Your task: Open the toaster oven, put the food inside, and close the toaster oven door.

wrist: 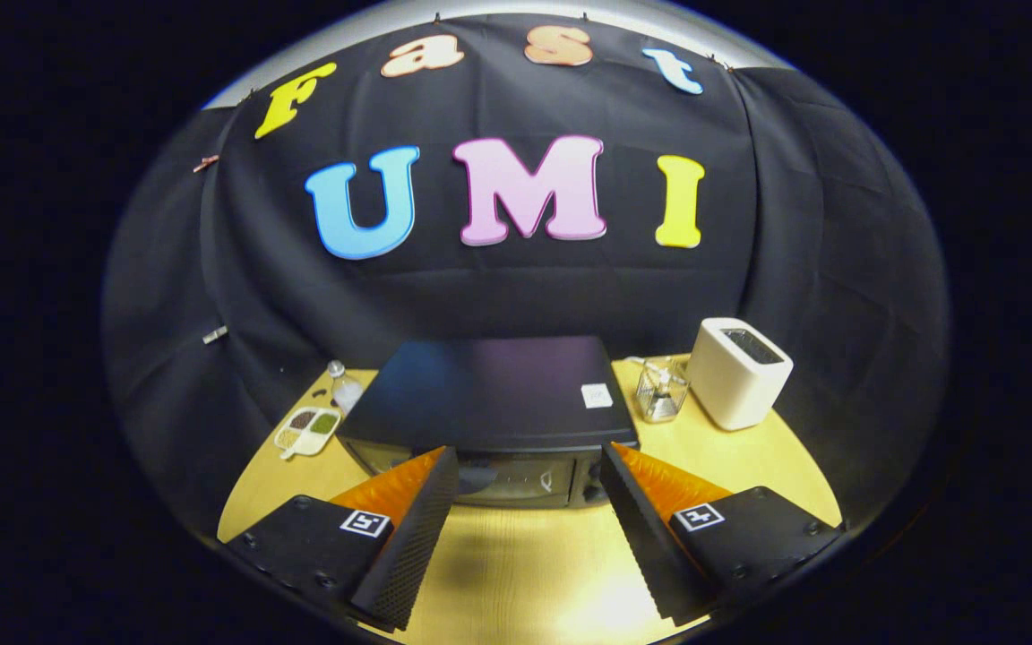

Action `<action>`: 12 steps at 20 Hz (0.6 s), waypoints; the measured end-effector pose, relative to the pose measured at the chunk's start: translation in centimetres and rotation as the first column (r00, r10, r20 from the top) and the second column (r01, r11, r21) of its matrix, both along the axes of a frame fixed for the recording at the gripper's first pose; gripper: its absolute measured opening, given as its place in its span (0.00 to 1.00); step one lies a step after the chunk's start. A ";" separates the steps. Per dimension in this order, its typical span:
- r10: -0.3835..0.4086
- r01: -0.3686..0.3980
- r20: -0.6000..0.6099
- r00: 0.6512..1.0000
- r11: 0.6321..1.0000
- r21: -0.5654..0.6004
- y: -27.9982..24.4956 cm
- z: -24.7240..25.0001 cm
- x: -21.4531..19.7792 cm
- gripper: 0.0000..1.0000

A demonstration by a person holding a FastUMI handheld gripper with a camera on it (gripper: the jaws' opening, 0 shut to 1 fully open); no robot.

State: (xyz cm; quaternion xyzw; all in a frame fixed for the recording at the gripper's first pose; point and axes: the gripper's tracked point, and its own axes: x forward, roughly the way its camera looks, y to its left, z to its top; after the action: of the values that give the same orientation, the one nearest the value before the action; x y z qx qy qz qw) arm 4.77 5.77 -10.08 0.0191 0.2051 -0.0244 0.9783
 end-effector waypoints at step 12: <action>-0.047 0.049 0.274 0.961 0.999 -0.002 -7.3 15.4 -2.8 0.98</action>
State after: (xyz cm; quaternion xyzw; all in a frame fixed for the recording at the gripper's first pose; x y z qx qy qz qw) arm 1.98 -1.48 5.28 0.0230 0.0671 -0.0462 0.9964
